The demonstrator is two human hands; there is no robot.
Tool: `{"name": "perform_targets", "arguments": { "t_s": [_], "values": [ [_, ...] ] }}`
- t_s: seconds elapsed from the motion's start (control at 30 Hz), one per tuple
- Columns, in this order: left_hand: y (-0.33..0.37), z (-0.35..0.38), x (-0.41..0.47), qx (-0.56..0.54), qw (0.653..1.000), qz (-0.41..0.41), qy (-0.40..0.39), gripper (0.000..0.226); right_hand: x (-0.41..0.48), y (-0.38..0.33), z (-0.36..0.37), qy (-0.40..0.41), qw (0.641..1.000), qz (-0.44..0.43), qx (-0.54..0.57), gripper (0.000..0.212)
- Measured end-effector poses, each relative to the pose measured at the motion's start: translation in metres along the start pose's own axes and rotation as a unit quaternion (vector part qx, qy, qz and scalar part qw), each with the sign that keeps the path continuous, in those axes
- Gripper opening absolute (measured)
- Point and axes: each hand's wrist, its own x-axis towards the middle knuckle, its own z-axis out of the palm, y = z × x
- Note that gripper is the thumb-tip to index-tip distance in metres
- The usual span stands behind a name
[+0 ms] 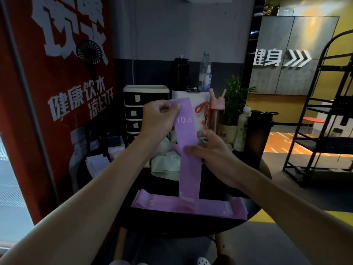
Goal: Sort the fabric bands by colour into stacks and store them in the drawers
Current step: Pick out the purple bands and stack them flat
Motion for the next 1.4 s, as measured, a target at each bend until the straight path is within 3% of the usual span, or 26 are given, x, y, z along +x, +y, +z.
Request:
{"name": "perform_targets", "arguments": {
  "t_s": [0.3,0.47,0.63,0.77,0.8,0.9,0.97,1.13,1.4],
  "values": [
    [-0.013,-0.024,0.009,-0.005,0.997,-0.002,0.082,0.027,-0.022,0.029,-0.012,-0.055,0.995,0.080,-0.005,0.043],
    [-0.030,-0.043,0.010,-0.020,0.992,-0.036,0.123,0.025,-0.037,0.035,-0.038,-0.055,0.991,0.121,-0.005,0.059],
    [-0.054,-0.058,-0.004,-0.028,0.988,-0.066,0.139,0.024,-0.055,0.038,-0.065,-0.052,0.990,0.131,-0.004,0.051],
    [-0.073,-0.068,-0.023,-0.006,0.984,-0.094,0.153,0.025,-0.065,0.051,-0.091,0.000,0.992,0.122,-0.018,0.076],
    [-0.076,-0.069,-0.029,-0.003,0.984,-0.095,0.152,0.025,-0.067,0.054,-0.095,0.023,0.992,0.119,-0.038,0.075],
    [-0.092,-0.075,-0.048,0.044,0.984,-0.099,0.141,0.024,-0.070,0.064,-0.101,0.097,0.986,0.107,-0.087,0.034],
    [-0.109,-0.081,-0.060,0.100,0.984,-0.083,0.119,0.027,-0.073,0.070,-0.103,0.125,0.978,0.094,-0.137,0.020],
    [-0.142,-0.090,-0.092,0.233,0.969,-0.042,0.064,0.023,-0.077,0.088,-0.104,0.154,0.948,0.044,-0.274,0.013],
    [-0.177,-0.096,-0.115,0.368,0.928,0.050,0.038,0.024,-0.081,0.116,-0.114,0.165,0.913,-0.005,-0.373,0.018]
  ]
}}
